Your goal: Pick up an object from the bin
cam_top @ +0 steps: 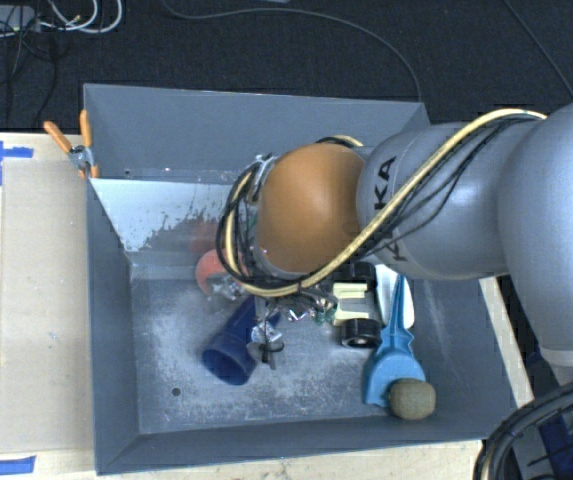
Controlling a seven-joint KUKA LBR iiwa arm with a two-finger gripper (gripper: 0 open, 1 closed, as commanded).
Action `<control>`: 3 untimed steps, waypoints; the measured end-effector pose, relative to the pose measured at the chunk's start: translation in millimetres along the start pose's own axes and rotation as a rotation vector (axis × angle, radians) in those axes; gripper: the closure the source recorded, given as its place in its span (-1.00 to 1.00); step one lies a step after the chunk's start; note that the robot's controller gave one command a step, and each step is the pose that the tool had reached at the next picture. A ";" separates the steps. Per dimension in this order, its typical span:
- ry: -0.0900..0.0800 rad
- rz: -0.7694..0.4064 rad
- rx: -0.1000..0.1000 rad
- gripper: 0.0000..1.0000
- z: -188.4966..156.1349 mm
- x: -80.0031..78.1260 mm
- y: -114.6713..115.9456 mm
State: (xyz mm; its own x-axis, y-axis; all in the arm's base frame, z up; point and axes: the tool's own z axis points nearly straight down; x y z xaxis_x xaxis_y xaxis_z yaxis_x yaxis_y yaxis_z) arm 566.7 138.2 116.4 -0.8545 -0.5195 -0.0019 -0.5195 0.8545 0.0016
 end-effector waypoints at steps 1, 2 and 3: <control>0.021 -0.050 -0.005 -1.00 33.5 -14.7 -3.2; 0.008 -0.046 -0.004 1.00 45.5 -10.7 -1.9; 0.008 -0.045 -0.004 1.00 45.5 -10.8 -1.9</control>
Offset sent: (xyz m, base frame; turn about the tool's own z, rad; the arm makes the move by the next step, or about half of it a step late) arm 0.0128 -0.0048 -0.0464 -0.1631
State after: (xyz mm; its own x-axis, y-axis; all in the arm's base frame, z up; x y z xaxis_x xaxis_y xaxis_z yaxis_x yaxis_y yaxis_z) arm 576.9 142.2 71.0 -0.8300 -0.5578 0.0063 -0.5577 0.8300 0.0061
